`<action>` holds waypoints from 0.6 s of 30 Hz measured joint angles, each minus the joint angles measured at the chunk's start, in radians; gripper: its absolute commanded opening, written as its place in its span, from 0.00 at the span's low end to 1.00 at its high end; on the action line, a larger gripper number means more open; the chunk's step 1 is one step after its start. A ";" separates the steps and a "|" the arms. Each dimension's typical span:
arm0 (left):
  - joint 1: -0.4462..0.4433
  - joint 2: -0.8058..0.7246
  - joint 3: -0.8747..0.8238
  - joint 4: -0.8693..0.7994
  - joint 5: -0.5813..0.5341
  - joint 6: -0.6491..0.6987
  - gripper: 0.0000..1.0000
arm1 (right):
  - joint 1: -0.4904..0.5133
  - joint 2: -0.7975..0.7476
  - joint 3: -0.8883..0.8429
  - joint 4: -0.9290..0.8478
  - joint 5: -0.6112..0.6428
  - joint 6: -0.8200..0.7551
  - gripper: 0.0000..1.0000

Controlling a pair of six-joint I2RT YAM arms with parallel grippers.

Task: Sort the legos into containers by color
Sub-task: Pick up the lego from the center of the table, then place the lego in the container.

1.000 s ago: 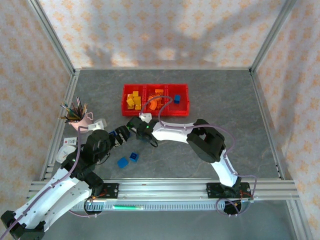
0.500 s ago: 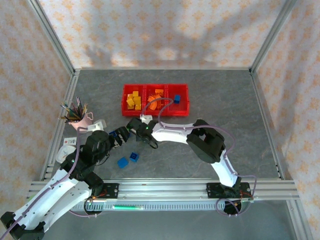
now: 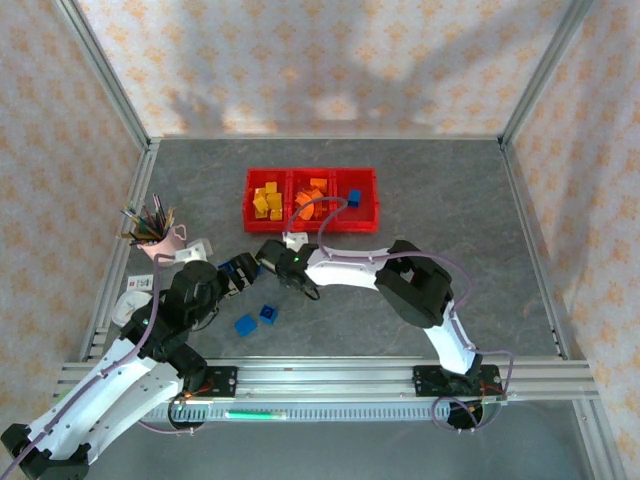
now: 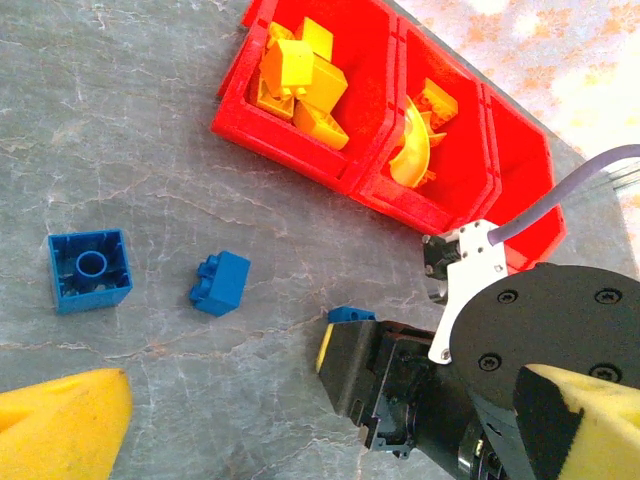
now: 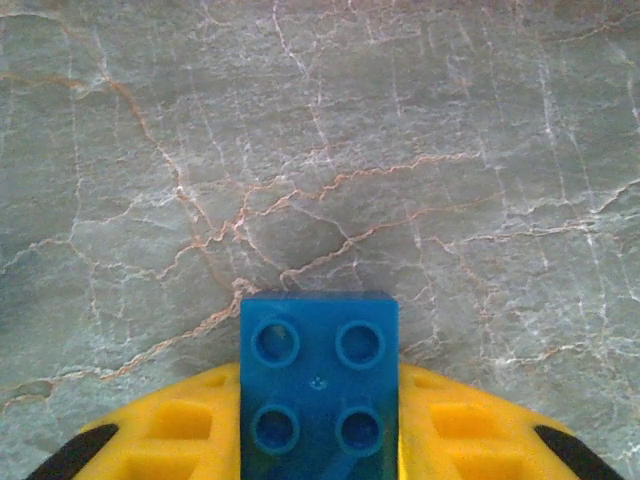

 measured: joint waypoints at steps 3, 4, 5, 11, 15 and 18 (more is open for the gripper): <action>0.000 0.008 0.000 0.018 0.023 0.000 0.99 | -0.008 -0.051 -0.037 0.001 -0.002 -0.015 0.30; 0.000 0.015 0.000 0.024 0.029 0.000 0.99 | -0.013 -0.078 -0.053 0.000 -0.004 -0.020 0.30; 0.000 0.027 0.000 0.032 0.035 0.001 0.99 | -0.021 -0.116 -0.068 0.001 -0.007 -0.027 0.30; 0.000 0.124 0.000 0.117 0.085 0.008 0.99 | -0.168 -0.313 -0.109 0.019 -0.010 -0.108 0.31; 0.000 0.201 0.000 0.215 0.124 0.013 0.99 | -0.309 -0.334 -0.108 0.047 -0.011 -0.180 0.31; 0.000 0.269 0.003 0.284 0.141 0.023 0.99 | -0.389 -0.307 -0.095 0.054 -0.012 -0.234 0.31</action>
